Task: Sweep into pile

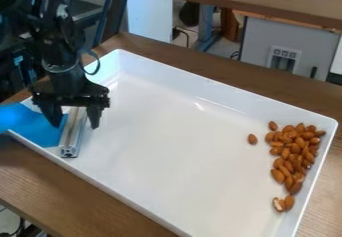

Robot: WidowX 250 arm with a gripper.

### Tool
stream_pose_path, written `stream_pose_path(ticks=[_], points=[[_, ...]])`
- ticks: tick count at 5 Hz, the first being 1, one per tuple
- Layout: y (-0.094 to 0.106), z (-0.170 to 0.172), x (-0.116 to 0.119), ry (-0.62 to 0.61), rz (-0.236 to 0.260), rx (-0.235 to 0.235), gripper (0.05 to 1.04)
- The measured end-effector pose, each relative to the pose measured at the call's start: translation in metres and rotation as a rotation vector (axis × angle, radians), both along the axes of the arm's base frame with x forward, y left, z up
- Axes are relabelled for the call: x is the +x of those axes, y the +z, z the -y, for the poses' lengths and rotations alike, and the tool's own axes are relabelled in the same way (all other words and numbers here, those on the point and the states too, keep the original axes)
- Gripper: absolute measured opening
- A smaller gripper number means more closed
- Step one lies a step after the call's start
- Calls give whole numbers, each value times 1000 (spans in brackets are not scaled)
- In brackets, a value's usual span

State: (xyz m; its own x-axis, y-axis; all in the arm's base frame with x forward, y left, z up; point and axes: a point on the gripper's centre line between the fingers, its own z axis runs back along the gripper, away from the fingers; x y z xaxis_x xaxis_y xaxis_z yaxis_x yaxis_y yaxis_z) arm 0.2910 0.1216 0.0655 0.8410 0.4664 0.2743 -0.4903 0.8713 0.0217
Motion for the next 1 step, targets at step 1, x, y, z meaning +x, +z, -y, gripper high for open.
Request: stream_pose_path(ticks=[1], points=[[33, 2, 2, -29, -12, -11, 1006]])
